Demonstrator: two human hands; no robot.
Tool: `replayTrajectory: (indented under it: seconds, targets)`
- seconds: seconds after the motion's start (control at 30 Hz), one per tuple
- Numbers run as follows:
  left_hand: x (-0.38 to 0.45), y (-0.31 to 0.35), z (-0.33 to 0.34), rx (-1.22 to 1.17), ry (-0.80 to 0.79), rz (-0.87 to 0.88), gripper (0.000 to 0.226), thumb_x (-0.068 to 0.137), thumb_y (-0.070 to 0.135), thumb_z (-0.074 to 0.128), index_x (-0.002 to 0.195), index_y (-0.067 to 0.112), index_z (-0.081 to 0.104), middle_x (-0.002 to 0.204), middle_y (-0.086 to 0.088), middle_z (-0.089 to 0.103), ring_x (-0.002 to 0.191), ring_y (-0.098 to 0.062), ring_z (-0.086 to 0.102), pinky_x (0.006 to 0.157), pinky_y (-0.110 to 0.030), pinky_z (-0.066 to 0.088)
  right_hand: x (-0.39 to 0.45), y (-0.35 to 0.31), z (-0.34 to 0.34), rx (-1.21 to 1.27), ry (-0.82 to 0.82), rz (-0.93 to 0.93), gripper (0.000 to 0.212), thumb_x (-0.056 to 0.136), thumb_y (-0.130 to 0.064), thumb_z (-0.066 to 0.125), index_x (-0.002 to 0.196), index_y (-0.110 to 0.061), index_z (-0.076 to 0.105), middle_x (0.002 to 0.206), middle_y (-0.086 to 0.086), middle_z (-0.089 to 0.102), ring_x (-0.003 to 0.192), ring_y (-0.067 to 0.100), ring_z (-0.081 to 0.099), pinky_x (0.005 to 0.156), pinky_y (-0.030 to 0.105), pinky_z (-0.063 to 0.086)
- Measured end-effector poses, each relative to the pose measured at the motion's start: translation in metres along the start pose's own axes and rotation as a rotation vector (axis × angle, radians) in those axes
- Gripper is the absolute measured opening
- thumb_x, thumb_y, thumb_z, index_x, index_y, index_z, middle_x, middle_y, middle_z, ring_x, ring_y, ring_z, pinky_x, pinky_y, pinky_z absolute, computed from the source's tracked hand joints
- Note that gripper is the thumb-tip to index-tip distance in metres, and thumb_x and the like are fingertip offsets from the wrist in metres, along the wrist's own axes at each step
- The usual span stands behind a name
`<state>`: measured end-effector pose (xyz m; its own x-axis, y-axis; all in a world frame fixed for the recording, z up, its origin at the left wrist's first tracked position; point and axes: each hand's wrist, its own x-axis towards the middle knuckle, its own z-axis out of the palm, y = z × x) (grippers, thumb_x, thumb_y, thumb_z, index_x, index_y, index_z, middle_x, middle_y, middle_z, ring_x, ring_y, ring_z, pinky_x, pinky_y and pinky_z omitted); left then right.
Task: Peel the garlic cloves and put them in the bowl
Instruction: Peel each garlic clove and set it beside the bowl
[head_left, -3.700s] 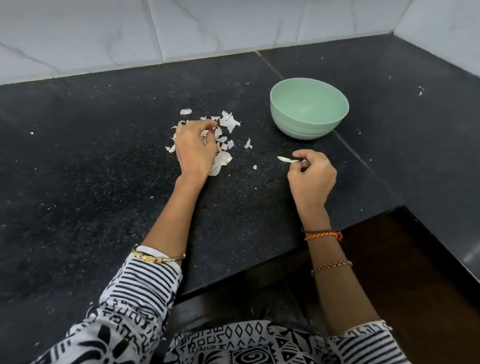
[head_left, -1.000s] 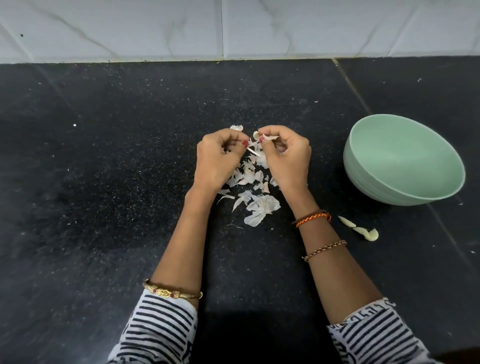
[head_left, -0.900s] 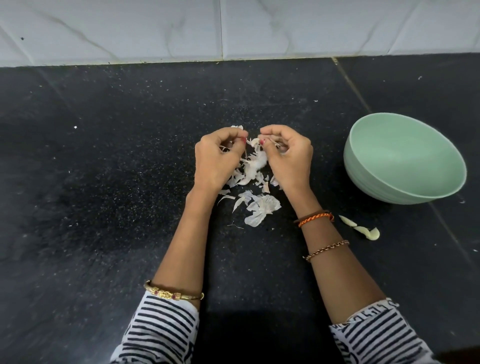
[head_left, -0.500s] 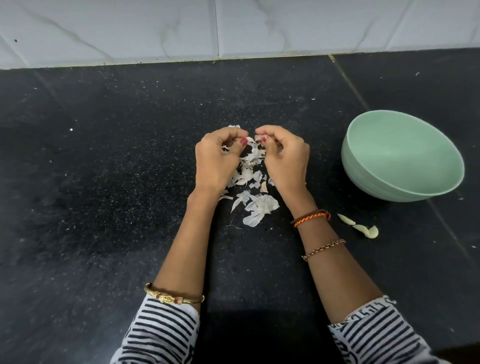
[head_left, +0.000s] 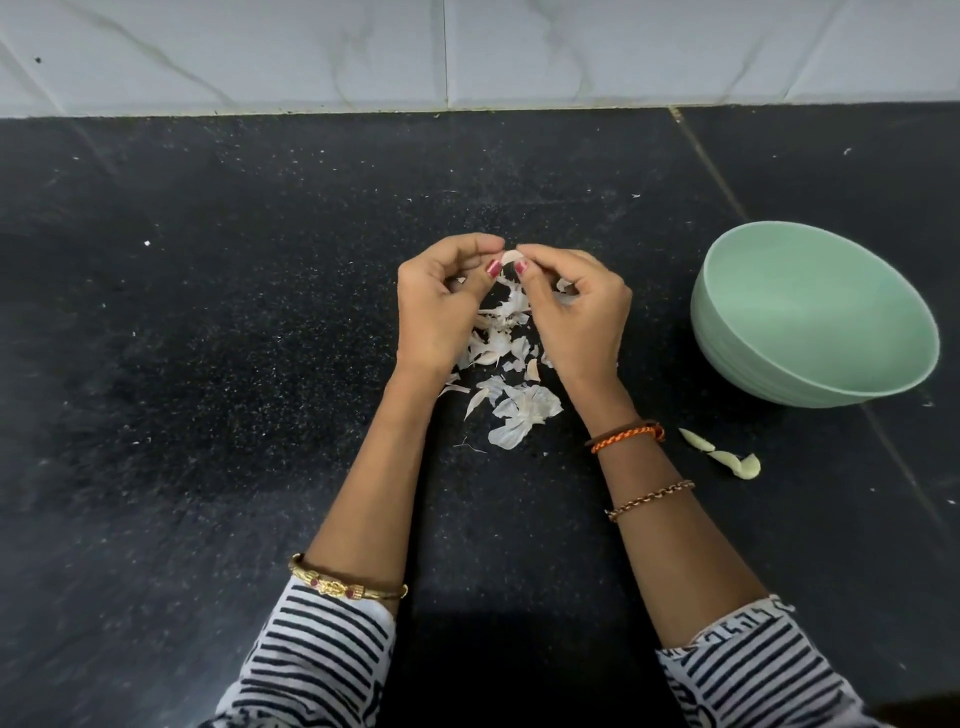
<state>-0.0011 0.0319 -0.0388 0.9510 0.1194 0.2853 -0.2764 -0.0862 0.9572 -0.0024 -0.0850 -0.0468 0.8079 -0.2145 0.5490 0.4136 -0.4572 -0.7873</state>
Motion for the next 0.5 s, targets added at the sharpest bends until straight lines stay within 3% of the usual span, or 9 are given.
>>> replayTrajectory:
  seconds: [0.17, 0.3, 0.43, 0.5]
  targets:
    - [-0.0003, -0.0004, 0.0005, -0.047, -0.005, -0.009, 0.023, 0.081, -0.005, 0.064, 0.095, 0.013, 0.063, 0.083, 0.006, 0.066, 0.077, 0.000, 0.064, 0.074, -0.018, 0.052, 0.0016, 0.0028, -0.0008, 0.038, -0.011, 0.003, 0.018, 0.080, -0.009, 0.067, 0.096, -0.003, 0.072, 0.087, 0.001, 0.071, 0.077, 0.011, 0.067, 0.071, 0.022, 0.054]
    - [0.0024, -0.0021, -0.0015, -0.100, -0.015, -0.043, 0.028, 0.082, -0.006, 0.064, 0.102, 0.013, 0.060, 0.073, 0.013, 0.070, 0.073, -0.002, 0.063, 0.070, -0.018, 0.050, 0.0012, 0.0030, 0.0020, 0.010, -0.004, -0.043, 0.021, 0.080, -0.004, 0.065, 0.099, -0.005, 0.071, 0.083, -0.001, 0.070, 0.073, 0.012, 0.064, 0.071, 0.030, 0.055]
    - [0.0016, -0.0029, 0.0002, -0.134, -0.013, -0.060, 0.030, 0.082, -0.005, 0.064, 0.102, 0.016, 0.060, 0.072, 0.014, 0.071, 0.077, -0.026, 0.056, 0.074, -0.036, 0.047, 0.0012, 0.0049, 0.0027, -0.026, 0.024, -0.096, 0.016, 0.080, -0.004, 0.065, 0.094, -0.007, 0.073, 0.087, 0.003, 0.072, 0.074, 0.015, 0.065, 0.072, 0.027, 0.053]
    - [0.0011, -0.0029, 0.0008, -0.150, -0.010, -0.065, 0.030, 0.081, -0.005, 0.065, 0.101, 0.017, 0.060, 0.070, 0.014, 0.070, 0.078, -0.028, 0.055, 0.077, -0.039, 0.047, 0.0010, 0.0049, 0.0032, -0.041, 0.020, -0.112, 0.015, 0.080, -0.005, 0.066, 0.093, -0.007, 0.073, 0.087, 0.003, 0.073, 0.074, 0.015, 0.065, 0.071, 0.021, 0.051]
